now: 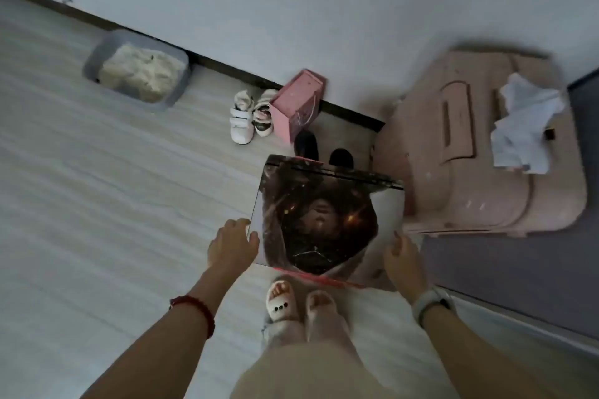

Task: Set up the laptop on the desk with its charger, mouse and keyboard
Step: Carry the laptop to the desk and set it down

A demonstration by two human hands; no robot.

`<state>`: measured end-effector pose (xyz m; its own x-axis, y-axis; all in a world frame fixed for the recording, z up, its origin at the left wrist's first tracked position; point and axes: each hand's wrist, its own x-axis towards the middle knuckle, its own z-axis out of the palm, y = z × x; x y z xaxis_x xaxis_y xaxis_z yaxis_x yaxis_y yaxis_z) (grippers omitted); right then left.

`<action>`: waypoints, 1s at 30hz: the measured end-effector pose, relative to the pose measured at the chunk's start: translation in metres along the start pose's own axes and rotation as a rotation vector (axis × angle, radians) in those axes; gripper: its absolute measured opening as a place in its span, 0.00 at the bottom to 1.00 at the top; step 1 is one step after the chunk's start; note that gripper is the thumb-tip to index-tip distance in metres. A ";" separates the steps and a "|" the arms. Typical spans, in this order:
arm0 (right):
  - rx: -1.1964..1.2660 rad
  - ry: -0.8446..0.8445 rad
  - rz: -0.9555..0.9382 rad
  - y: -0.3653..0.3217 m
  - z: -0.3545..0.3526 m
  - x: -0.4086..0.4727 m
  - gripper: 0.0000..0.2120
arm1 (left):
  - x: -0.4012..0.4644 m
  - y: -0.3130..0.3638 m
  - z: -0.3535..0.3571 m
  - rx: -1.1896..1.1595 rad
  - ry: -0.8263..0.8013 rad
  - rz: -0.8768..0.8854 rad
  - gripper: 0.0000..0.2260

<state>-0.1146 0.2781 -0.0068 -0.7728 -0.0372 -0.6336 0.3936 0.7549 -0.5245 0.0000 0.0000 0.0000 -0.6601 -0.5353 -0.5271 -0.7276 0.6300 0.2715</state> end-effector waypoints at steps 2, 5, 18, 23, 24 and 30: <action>-0.021 0.012 -0.010 0.008 0.004 0.026 0.24 | 0.026 0.007 0.018 -0.005 0.010 -0.010 0.21; -0.017 0.062 0.040 0.031 0.017 0.070 0.31 | 0.070 0.017 0.053 -0.062 0.035 -0.061 0.28; 0.107 0.122 0.066 0.054 0.052 0.113 0.47 | 0.127 0.014 0.107 -0.337 0.050 -0.116 0.48; 0.118 0.115 0.048 0.051 0.049 0.108 0.47 | 0.117 0.013 0.105 -0.399 0.051 -0.157 0.49; 0.117 0.118 0.037 0.048 0.048 0.106 0.47 | 0.111 0.011 0.103 -0.411 0.057 -0.174 0.49; 0.036 0.055 -0.145 0.003 0.037 0.084 0.47 | 0.055 -0.011 0.072 -0.535 0.169 -0.288 0.48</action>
<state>-0.1596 0.2528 -0.0824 -0.8484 -0.1077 -0.5183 0.2927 0.7204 -0.6288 -0.0151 0.0045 -0.0902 -0.4119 -0.7507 -0.5165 -0.8446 0.1017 0.5257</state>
